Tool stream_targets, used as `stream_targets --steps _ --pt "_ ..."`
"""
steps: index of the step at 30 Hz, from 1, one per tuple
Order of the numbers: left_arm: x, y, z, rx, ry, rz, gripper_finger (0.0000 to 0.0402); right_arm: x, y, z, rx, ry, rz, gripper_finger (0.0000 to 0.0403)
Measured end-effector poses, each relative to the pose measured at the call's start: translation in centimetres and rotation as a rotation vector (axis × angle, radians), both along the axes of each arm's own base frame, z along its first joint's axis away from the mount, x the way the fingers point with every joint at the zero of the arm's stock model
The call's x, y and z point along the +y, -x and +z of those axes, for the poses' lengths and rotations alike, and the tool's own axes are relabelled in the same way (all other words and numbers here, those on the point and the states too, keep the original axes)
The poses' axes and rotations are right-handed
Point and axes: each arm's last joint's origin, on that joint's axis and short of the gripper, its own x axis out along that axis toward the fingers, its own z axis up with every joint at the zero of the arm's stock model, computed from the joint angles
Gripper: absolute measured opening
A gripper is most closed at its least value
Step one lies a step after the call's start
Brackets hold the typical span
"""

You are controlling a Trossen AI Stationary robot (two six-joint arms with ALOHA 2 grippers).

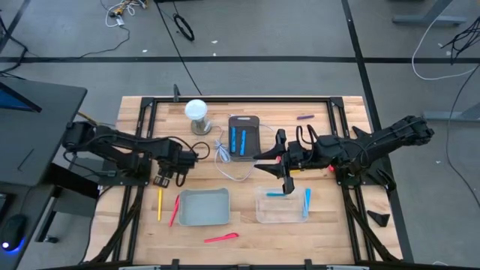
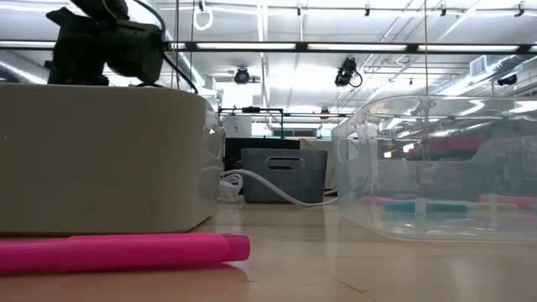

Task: Pick & Place Markers
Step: Put the green pen into the transparent bin

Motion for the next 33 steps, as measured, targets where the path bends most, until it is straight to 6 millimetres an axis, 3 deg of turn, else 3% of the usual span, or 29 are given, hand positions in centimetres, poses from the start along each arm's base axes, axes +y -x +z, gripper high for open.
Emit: stream_targets --steps 8,19,33 --pt "-0.3 -1.1 -1.2 -0.024 -0.003 -0.046 0.0131 0.0 0.0 -0.2 0.015 0.005 0.000 0.0111" --pt "-0.3 -1.4 -3.3 0.088 -0.003 -0.062 0.0131 0.0 -0.1 -0.6 0.051 0.016 0.000 0.0111" --pt "0.7 -1.5 -3.9 0.114 -0.011 -0.020 0.0131 0.1 -0.1 -0.7 0.066 0.020 0.001 0.0111"
